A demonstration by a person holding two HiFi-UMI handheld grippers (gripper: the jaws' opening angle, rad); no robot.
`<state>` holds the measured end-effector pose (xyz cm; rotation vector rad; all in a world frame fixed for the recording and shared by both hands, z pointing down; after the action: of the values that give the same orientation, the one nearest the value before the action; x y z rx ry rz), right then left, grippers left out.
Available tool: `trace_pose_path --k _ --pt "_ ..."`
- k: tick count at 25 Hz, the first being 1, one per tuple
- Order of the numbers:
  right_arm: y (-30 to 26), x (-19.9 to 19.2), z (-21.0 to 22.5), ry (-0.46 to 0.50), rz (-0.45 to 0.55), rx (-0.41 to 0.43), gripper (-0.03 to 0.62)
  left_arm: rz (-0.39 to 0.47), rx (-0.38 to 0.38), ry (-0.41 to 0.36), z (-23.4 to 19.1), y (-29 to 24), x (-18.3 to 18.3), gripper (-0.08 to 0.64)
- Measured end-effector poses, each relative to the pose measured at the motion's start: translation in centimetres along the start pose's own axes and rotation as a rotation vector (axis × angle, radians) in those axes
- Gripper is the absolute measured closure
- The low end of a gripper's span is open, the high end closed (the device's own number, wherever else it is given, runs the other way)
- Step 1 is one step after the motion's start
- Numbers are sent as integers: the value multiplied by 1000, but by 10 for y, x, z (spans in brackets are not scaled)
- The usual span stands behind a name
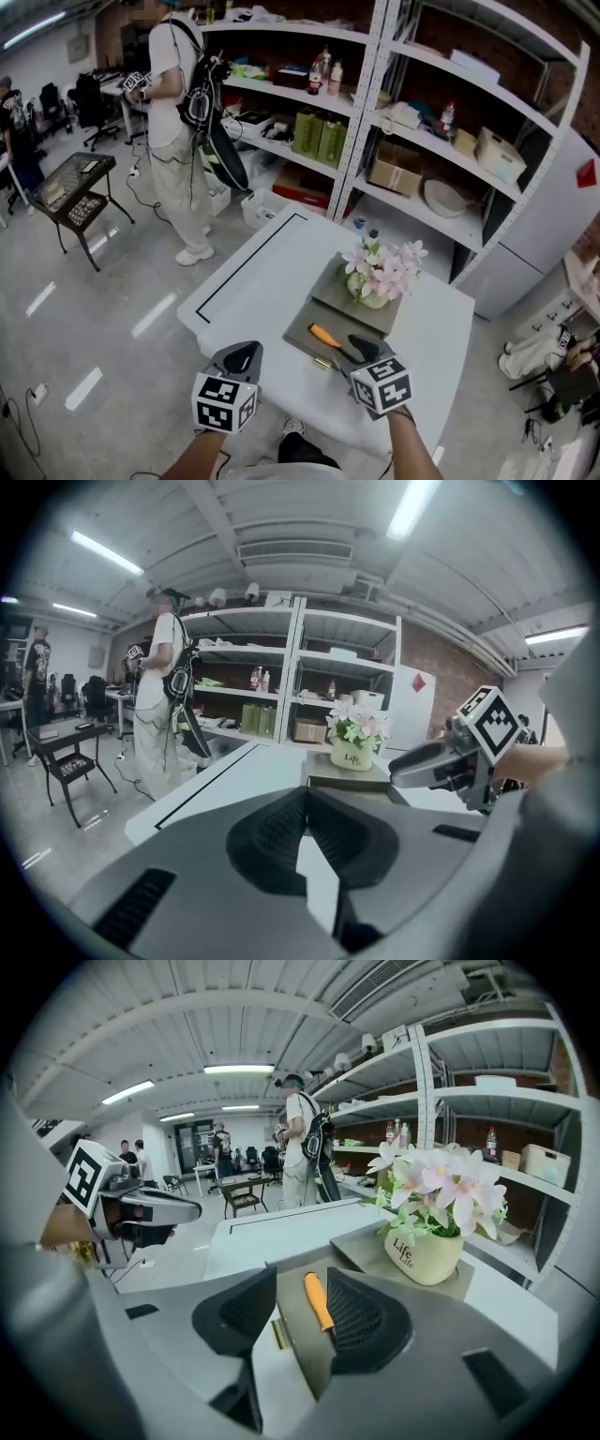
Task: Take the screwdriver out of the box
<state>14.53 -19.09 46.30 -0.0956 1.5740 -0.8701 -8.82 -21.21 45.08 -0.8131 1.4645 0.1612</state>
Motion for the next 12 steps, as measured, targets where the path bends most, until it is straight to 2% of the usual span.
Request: trace_pose_path --k 8,12 --pt "-46 -5 22 36 -166 135 406 -27 27 14 -4 -38 11 557" --pt "-70 -9 34 42 -239 169 403 -36 47 19 -8 -51 13 557"
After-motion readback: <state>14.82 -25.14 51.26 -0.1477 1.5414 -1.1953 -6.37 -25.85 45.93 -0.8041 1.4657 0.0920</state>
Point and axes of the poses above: the fingertips, and each gripper's own axes: y backward along the fingers, z to its right, x out of its top, the point moved 7 cm from there along y, backward along the fingers, and after that the axes turned 4 degrees about x, right-handed, at the moved point
